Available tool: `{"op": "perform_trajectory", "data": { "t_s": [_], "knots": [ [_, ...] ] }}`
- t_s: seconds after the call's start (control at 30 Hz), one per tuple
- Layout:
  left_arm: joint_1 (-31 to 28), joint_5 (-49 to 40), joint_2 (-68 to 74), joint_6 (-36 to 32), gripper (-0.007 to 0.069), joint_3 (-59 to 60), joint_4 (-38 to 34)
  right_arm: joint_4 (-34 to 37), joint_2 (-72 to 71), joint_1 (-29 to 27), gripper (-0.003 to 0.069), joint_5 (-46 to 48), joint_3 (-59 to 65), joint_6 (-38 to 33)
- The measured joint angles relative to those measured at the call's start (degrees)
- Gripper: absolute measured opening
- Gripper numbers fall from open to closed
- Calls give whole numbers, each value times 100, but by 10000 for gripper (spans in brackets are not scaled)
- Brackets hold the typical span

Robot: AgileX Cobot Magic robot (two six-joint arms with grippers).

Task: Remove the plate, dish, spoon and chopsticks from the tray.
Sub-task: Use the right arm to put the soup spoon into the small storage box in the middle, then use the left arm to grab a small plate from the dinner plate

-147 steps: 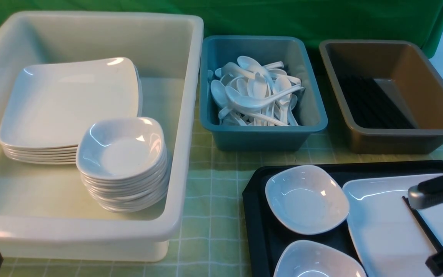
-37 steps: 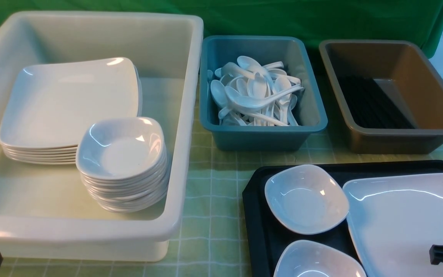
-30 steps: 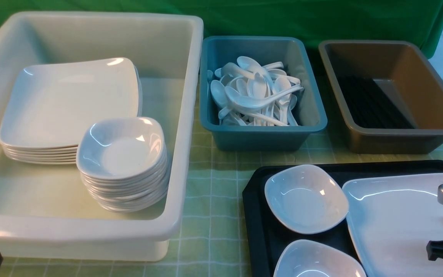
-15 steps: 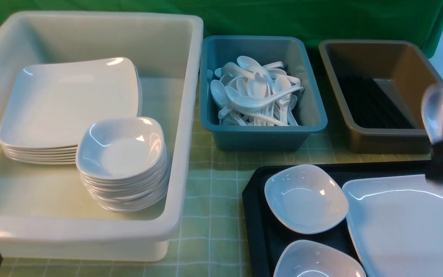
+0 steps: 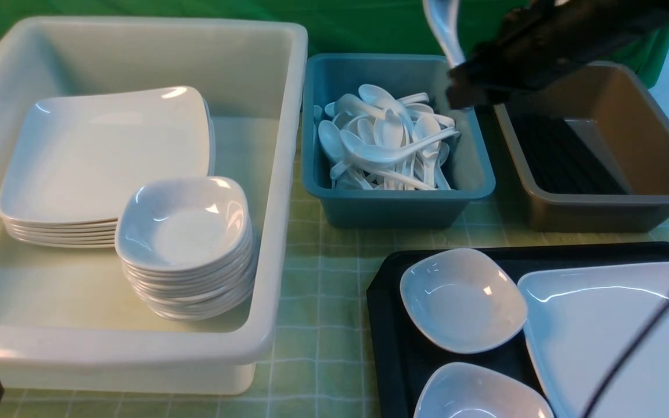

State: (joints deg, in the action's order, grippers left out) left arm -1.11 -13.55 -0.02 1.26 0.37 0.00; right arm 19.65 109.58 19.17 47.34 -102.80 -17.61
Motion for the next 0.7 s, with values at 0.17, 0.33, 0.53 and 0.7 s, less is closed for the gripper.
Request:
{"op": "perform_trajectory", "data": {
  "t_s": [0.17,0.33,0.53,0.7],
  "knots": [
    [0,0,0,0,224,0,0,-241,935,24,323,283,-698,99],
    [0,0,0,-5,224,0,0,-280,896,19,335,841,-737,134],
    [0,0,0,-5,224,0,0,-413,192,19,82,1899,-743,26],
    [0,7,0,-5,224,0,0,-679,-1021,19,9,2138,-432,126]
  ]
}}
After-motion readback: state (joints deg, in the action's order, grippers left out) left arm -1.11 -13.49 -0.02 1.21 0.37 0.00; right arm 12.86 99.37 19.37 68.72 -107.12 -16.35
